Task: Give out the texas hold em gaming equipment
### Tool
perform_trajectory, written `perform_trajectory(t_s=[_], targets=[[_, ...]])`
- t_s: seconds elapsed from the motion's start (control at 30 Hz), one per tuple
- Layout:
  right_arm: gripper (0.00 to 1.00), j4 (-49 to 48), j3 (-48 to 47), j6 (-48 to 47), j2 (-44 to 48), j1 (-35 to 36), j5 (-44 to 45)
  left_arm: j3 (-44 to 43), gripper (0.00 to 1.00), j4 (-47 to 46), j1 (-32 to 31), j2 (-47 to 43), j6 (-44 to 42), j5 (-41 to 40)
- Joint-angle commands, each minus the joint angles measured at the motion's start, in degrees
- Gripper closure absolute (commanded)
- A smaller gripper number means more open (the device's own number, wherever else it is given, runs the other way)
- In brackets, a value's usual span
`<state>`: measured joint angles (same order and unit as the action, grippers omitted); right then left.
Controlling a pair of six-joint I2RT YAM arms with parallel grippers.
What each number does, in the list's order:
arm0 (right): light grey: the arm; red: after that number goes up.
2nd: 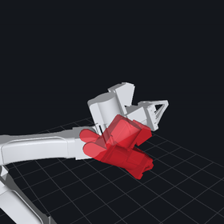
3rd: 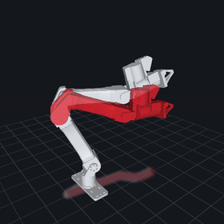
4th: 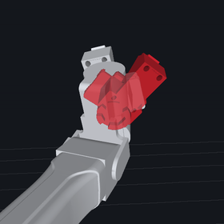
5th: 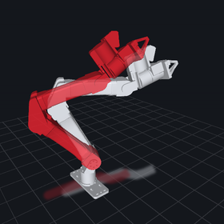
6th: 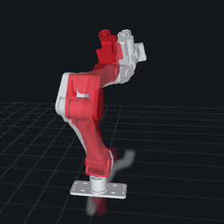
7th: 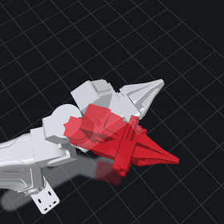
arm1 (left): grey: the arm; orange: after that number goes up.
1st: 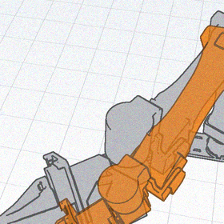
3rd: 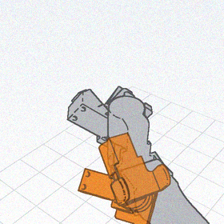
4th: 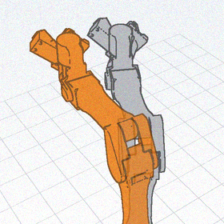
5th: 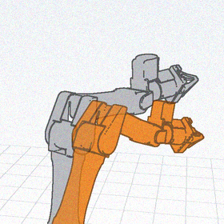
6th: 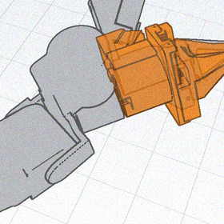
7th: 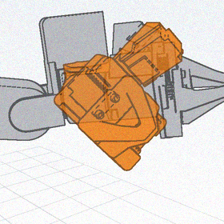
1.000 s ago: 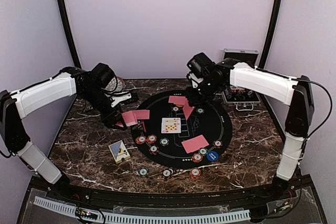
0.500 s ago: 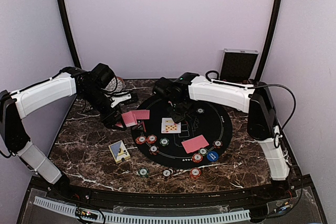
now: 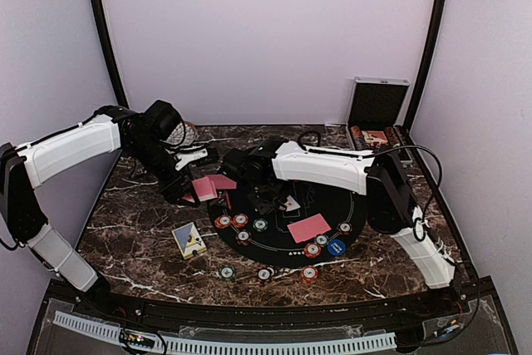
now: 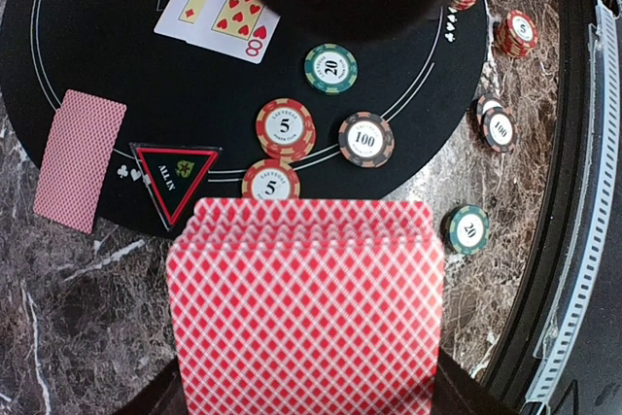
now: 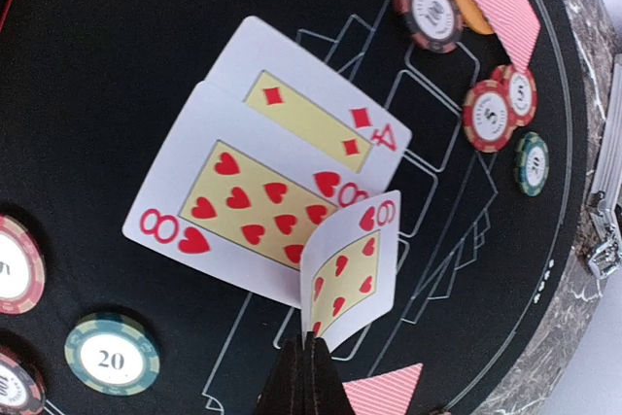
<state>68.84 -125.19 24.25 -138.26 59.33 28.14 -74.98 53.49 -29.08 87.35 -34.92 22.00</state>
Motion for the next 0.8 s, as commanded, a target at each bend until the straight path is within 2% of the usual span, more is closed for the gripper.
perform_trajectory(t_s=[0.0,0.07,0.3,0.47,0.77], targets=[[0.97,-0.43,-2.92,-0.4,-2.05,0.7,-4.68,-2.01,1.0,1.13,0.25,-1.45,-0.46,1.73],[0.93,-1.62,-3.0,-0.28,-2.4,0.68,-7.49,-2.01,1.0,1.21,0.25,-1.48,-0.54,1.63],[0.64,-6.76,-1.55,1.25,-0.64,-0.42,-13.97,-1.59,1.0,1.17,0.25,-1.62,-0.5,1.56],[0.59,-14.18,4.81,2.91,5.89,-3.91,-21.4,-1.57,1.0,1.17,0.25,-1.78,-0.5,1.52],[0.5,-34.73,32.2,7.47,21.46,-17.23,-38.94,-1.14,1.0,1.13,0.25,-2.11,-0.59,1.63]])
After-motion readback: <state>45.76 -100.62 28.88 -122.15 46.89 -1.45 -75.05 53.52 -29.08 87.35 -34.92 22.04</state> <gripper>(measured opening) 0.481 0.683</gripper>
